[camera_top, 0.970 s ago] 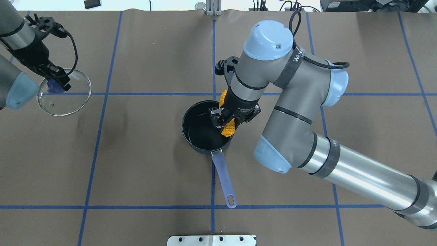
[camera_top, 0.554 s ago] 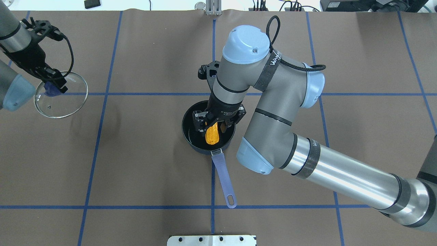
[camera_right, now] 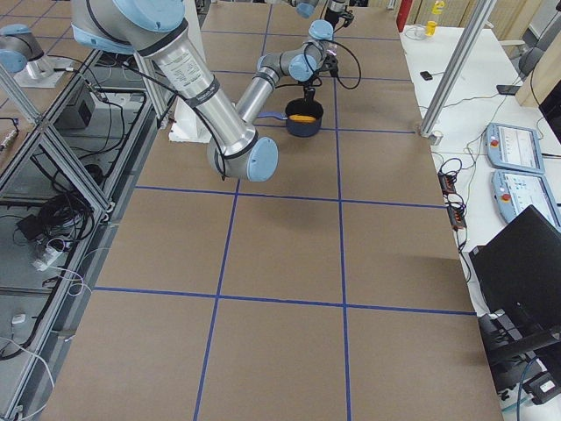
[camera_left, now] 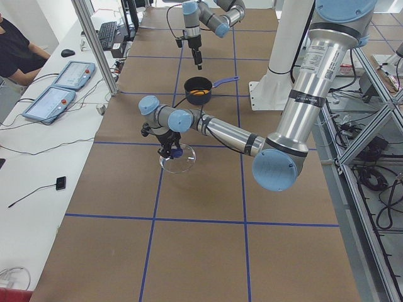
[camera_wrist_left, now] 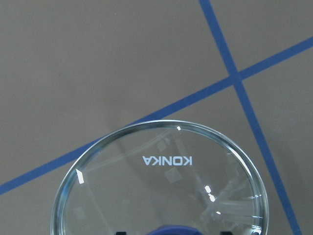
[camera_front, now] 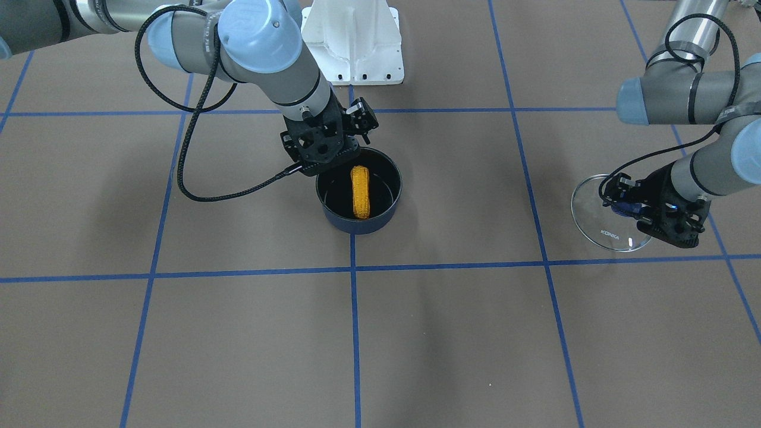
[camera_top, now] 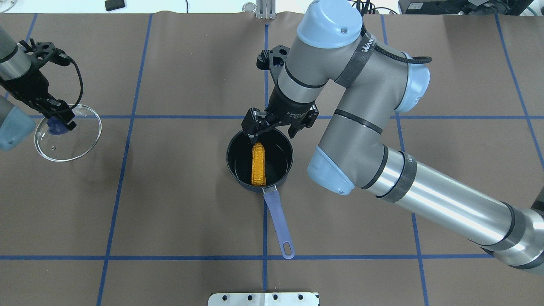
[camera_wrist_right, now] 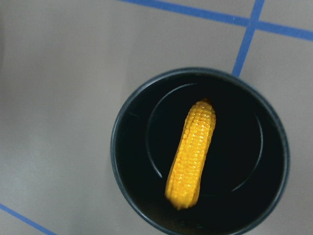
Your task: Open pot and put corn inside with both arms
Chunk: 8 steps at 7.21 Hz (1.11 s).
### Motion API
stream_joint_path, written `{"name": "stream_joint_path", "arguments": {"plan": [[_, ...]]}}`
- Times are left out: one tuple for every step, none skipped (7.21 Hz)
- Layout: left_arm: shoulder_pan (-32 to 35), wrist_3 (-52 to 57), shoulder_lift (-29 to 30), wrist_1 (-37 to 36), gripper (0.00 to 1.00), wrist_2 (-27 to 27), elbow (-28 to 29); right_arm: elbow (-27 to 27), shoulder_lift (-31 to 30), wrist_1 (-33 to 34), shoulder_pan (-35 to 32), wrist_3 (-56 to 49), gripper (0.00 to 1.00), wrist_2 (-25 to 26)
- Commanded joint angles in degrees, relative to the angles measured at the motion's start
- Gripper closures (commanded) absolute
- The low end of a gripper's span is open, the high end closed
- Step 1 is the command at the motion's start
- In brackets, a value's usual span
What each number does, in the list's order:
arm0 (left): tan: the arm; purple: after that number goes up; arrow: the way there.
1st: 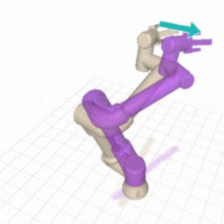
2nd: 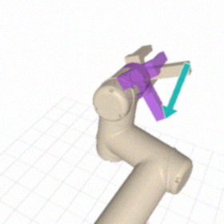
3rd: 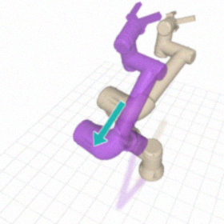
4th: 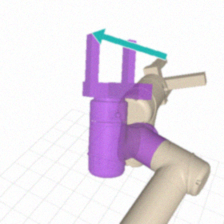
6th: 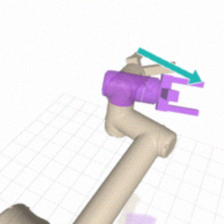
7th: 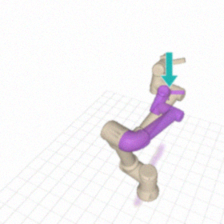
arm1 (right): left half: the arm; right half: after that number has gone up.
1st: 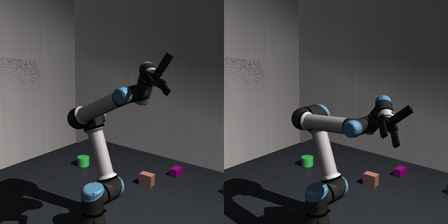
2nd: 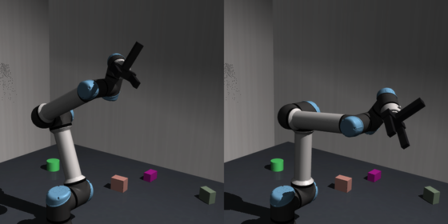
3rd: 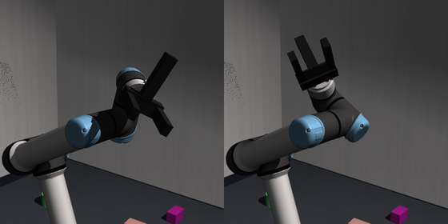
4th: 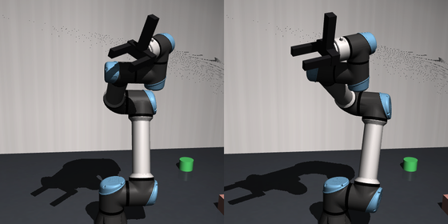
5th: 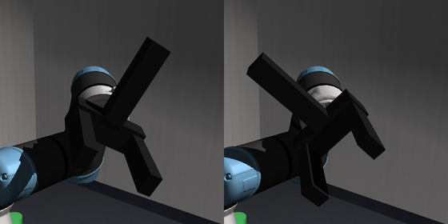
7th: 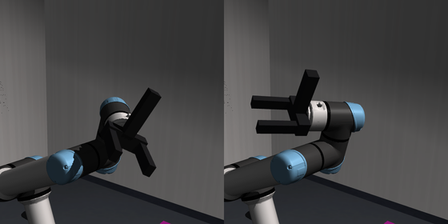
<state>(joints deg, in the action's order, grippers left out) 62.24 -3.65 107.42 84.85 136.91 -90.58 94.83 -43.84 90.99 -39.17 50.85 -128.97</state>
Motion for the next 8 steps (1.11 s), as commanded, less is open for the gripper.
{"name": "stream_joint_path", "arguments": {"plan": [[-0.5, -0.1, -1.3, 2.3, 0.34, 2.0, 1.1, -0.2, -1.1, 0.2, -2.0, -2.7, 0.0, 0.4], [-1.0, -0.2, -1.3, 5.1, 0.33, 2.0, 3.0, -0.3, -2.0, 0.2, -2.0, -3.7, 0.0, 0.6], [-1.3, -0.3, -1.3, 6.1, 0.33, 2.0, 3.6, -0.3, -2.1, 0.2, -2.1, -3.8, 0.0, 0.7], [-1.5, -0.2, -1.3, 6.1, 0.33, 1.9, 3.9, -0.3, -2.3, 0.2, -2.1, -3.8, 0.0, 0.7], [-1.6, -0.3, -1.3, 6.1, 0.33, 1.9, 3.9, -0.3, -2.5, 0.2, -2.1, -3.8, 0.0, 0.7], [-1.7, -0.2, -1.3, 6.1, 0.29, 1.9, 3.9, -0.3, -2.7, 0.2, -2.1, -3.9, 0.0, 0.7], [-1.7, -0.2, -1.3, 6.2, 0.14, 1.9, 3.9, -0.3, -3.0, 0.2, -2.1, -5.6, 0.0, 0.7], [-1.7, -0.2, -1.3, 6.3, 0.03, 1.8, 3.8, -0.4, -3.8, 0.2, -2.6, -9.2, 0.0, 0.7]]}}
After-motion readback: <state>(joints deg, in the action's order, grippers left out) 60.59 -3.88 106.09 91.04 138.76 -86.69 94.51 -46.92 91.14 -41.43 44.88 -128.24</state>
